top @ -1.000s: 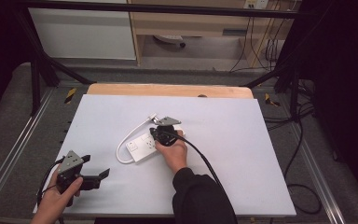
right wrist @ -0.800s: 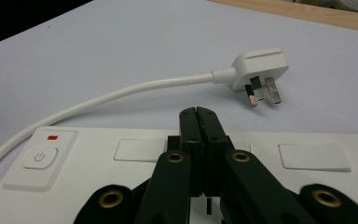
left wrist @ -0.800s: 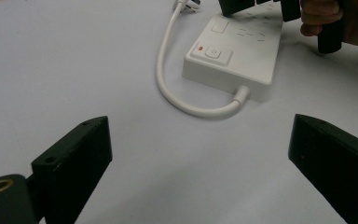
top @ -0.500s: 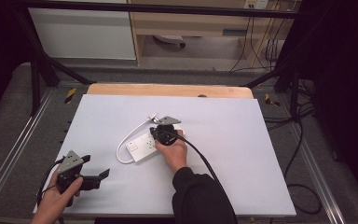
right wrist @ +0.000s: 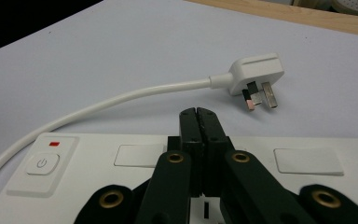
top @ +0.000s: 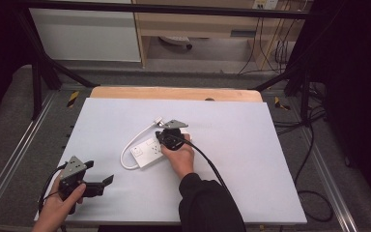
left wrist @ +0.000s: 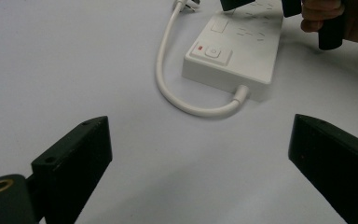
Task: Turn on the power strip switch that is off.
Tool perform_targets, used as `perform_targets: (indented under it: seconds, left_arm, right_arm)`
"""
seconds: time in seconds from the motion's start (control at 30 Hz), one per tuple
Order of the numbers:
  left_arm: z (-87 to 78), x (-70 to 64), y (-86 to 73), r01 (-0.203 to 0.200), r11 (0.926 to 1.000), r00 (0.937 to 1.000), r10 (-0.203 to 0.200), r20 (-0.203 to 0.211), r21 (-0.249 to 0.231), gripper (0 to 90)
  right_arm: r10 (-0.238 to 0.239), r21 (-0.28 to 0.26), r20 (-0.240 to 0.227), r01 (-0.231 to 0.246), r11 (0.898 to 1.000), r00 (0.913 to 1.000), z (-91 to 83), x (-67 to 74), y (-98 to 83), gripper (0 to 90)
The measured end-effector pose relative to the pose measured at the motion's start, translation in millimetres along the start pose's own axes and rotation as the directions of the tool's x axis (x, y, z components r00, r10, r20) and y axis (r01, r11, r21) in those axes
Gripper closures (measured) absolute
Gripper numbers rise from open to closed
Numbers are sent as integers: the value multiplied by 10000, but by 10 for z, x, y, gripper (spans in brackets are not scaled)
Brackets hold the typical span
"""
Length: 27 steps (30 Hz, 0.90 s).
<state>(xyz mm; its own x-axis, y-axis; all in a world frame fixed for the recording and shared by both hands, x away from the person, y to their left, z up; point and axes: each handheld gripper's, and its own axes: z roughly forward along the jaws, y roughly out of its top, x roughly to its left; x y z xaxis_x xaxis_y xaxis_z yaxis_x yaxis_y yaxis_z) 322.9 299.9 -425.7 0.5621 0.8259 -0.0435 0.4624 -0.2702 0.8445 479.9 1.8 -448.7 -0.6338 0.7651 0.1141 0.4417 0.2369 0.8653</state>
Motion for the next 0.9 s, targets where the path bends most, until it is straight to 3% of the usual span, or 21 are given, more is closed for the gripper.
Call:
perform_targets:
  seconds: [0.9]
  left_arm:
    - [3, 3, -5, 41, 10000, 10000, -41, 9, 69, 61]
  right_arm:
    - [-73, -331, -123, 69, 9994, 9999, -161, -64, 142, 900]
